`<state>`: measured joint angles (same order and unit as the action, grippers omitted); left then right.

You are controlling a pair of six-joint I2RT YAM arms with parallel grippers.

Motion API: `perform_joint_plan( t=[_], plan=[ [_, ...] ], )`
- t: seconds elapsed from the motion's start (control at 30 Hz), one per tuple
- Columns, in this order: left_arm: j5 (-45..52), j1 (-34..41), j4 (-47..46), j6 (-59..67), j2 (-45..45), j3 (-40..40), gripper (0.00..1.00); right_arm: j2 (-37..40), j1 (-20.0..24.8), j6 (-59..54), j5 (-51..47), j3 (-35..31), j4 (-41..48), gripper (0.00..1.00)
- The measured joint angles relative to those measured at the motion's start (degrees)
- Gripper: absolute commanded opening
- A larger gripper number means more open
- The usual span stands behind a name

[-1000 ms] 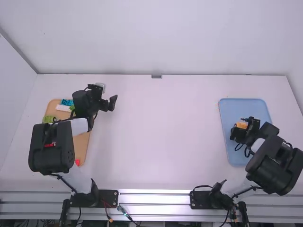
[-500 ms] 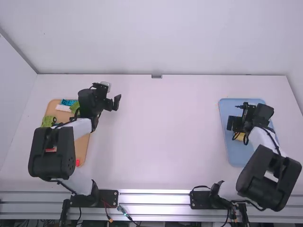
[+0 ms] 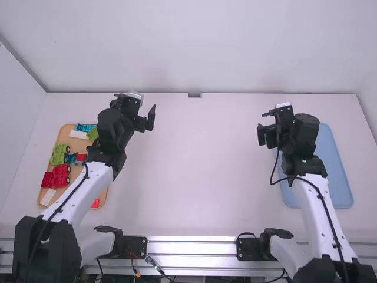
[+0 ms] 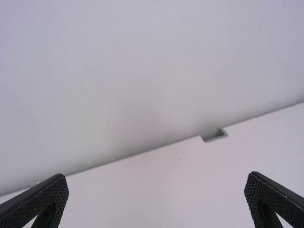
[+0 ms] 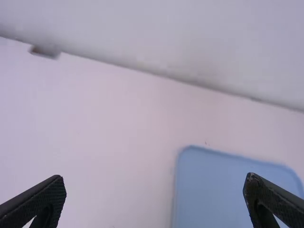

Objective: Assemble lego blocks to make yellow taxi

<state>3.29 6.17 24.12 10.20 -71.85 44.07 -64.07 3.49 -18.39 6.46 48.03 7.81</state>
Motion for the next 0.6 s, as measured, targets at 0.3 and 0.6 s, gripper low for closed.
perform_joint_plan(
  t=[0.3, 0.6],
  plan=[
    [-2.1, -2.9, -3.7, -2.0, 5.1, -2.1, 0.91, 7.1, -3.7, 1.7, -2.1, -1.2, -3.3, 0.91],
    [-3.2, -6.2, -11.3, -7.9, 12.5, -10.1, 0.77, 14.4, -3.7, 8.0, -5.7, -9.0, -7.6, 0.77]
  ],
)
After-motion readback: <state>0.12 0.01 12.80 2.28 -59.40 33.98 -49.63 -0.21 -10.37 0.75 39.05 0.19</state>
